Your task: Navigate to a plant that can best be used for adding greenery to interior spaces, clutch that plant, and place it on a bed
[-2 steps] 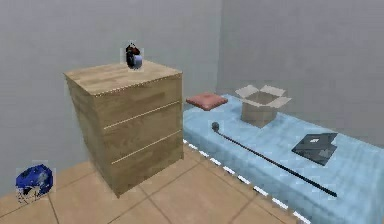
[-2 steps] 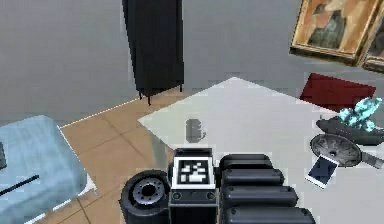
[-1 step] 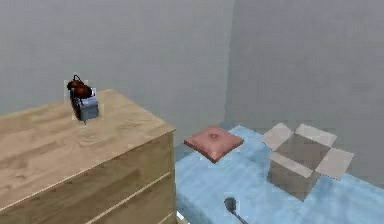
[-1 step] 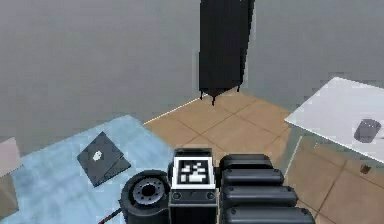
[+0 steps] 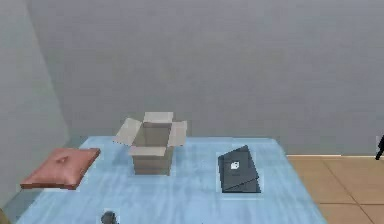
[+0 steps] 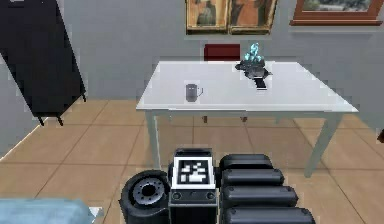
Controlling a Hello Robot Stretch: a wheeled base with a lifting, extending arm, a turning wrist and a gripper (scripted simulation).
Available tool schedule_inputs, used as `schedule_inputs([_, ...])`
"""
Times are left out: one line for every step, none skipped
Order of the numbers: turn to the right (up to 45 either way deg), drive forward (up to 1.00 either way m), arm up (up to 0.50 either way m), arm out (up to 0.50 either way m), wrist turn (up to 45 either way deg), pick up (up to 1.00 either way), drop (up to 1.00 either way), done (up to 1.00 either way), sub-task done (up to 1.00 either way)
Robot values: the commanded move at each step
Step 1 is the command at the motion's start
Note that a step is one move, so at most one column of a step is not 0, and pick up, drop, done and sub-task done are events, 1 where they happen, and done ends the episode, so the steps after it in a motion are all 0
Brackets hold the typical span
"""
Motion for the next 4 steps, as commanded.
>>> schedule_inputs([45.0, 0.0, 0.0, 0.0, 0.0, 0.0, 0.0, 0.0, 0.0])
schedule_inputs([-45.0, 0.0, 0.0, 0.0, 0.0, 0.0, 0.0, 0.0, 0.0])
schedule_inputs([-45.0, 0.0, 0.0, 0.0, 0.0, 0.0, 0.0, 0.0, 0.0])
schedule_inputs([-6.0, 0.0, 0.0, 0.0, 0.0, 0.0, 0.0, 0.0, 0.0])
